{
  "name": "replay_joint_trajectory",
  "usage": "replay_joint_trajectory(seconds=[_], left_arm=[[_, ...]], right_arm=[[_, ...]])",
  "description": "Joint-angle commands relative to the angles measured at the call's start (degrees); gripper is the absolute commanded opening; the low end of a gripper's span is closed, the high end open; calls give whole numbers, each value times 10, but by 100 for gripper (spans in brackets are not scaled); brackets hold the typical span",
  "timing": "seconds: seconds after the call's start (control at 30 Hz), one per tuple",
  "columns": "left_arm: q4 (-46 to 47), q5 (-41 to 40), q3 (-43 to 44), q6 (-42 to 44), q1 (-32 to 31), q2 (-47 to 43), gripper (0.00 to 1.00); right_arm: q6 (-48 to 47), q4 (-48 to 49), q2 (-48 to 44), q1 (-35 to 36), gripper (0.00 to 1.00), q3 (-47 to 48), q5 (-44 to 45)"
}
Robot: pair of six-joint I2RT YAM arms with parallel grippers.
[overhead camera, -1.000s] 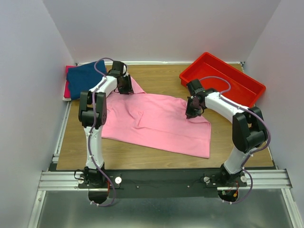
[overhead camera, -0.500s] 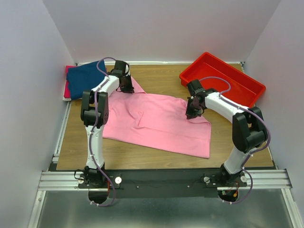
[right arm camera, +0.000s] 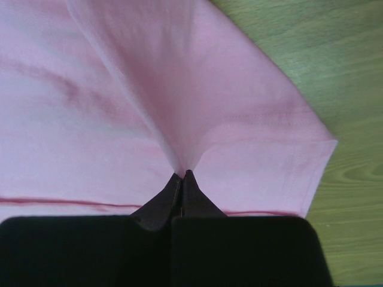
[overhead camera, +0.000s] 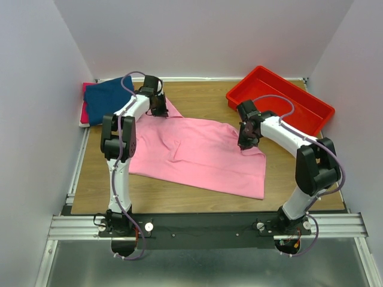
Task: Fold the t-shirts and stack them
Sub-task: Fold the tshirt
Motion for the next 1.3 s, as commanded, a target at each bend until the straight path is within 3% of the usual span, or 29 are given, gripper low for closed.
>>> replay_joint_trajectory(seconds=[0.0,0.73,1.27], left_arm=[[-9,-22,-19,15,1,-84,0],[-25,-111,-291,24,3,-363,0],[-45,-100,-417,27,0,-487,0]], right_arm=[[-21,-44,-38,3,0,6,49],[-104,-172,-103,3,0,10,152],[-38,-225,-113,3,0,-39,114]])
